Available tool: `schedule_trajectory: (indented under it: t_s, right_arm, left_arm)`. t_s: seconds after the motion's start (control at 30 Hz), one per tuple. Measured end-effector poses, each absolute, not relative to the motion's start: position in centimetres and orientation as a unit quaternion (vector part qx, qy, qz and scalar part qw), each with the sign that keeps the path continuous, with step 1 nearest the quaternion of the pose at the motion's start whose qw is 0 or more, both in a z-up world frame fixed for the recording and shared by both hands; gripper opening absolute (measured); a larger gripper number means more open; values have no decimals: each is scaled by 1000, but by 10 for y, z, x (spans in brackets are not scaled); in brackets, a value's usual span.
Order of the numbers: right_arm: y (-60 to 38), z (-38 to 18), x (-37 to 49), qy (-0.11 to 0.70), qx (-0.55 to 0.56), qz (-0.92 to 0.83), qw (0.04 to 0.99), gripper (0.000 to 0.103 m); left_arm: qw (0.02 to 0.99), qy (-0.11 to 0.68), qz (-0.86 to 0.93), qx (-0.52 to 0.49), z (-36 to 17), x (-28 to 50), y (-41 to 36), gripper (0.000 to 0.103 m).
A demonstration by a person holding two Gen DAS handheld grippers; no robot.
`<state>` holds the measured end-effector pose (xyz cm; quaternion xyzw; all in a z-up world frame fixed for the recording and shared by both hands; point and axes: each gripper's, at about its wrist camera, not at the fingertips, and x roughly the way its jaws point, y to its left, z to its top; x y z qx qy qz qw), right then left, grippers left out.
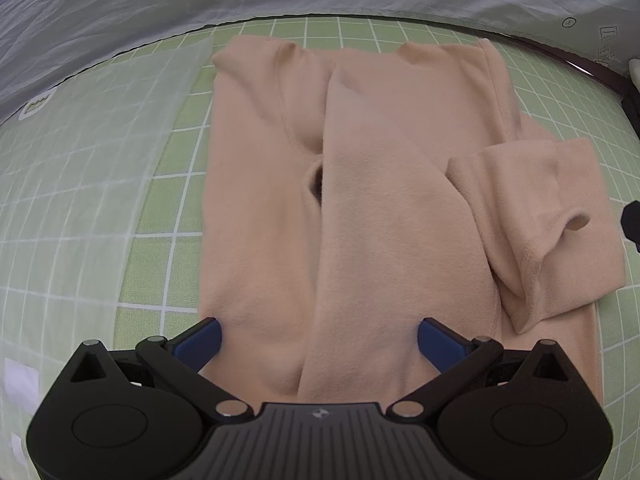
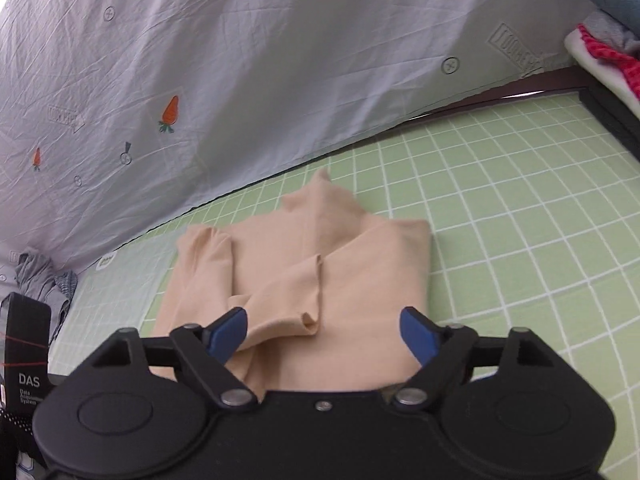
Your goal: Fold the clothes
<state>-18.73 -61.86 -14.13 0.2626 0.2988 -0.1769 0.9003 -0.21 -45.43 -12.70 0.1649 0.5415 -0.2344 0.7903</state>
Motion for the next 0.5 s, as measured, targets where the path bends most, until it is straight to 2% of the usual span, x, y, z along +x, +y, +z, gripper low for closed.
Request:
schedule_trajectory:
  t_s: [0.23,0.5]
  right_arm:
    - [-640,-145,-251,328,212,-306,868,99]
    - [-656,-169,-281,363,241,-367,822,100]
  left_arm:
    - [800,528,-242,148,-98,-10,-451,103]
    - [805,471,-325,159,-74,-31,-468,101]
